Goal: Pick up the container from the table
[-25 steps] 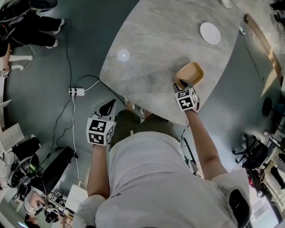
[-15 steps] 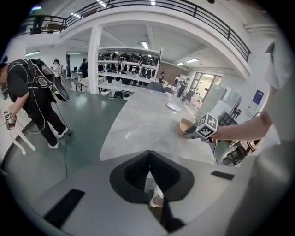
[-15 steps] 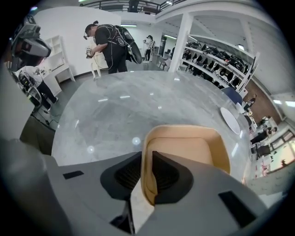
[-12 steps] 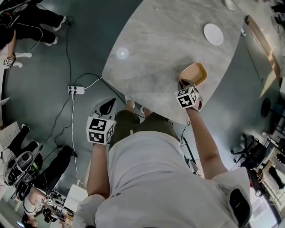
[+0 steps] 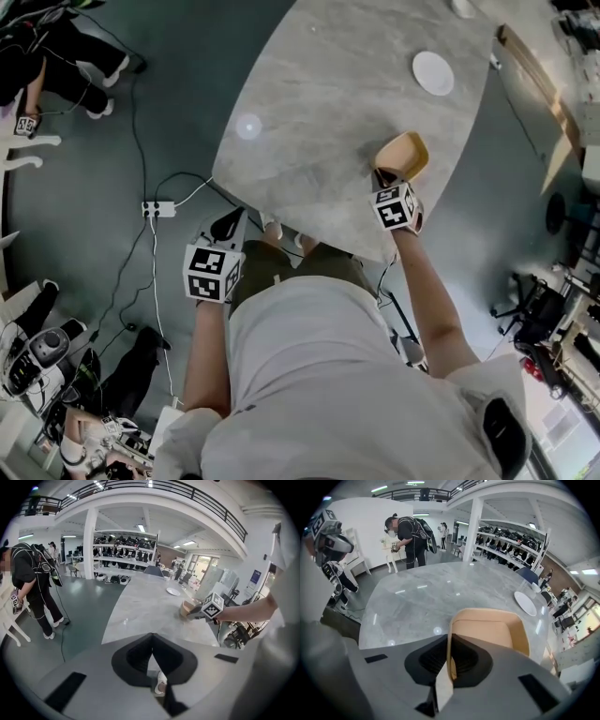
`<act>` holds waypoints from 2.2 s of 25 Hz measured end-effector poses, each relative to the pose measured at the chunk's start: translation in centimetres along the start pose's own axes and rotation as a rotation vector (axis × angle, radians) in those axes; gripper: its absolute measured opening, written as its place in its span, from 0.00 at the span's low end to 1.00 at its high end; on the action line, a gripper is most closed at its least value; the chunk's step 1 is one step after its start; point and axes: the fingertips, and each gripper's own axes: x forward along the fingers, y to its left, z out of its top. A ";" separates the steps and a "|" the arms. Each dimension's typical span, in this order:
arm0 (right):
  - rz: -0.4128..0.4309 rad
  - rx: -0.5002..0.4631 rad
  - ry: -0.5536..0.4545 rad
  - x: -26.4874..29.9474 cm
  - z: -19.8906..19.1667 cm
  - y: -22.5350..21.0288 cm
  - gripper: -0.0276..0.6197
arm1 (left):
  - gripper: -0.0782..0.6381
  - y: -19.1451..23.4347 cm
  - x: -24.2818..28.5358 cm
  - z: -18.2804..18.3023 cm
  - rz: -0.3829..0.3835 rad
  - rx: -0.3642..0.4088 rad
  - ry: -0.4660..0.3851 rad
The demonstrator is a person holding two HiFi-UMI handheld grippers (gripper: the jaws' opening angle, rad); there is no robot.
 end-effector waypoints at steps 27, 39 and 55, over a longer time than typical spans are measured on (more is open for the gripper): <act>-0.142 0.222 -0.470 -20.2 9.6 -1.4 0.08 | 0.11 -7.0 3.1 16.0 -0.283 0.330 -0.240; -0.222 0.276 -0.634 -27.5 11.2 -0.3 0.08 | 0.11 -11.8 0.9 23.4 -0.435 0.416 -0.440; -0.351 0.286 -0.807 -33.4 10.6 1.0 0.08 | 0.11 -16.6 -1.7 26.7 -0.597 0.527 -0.573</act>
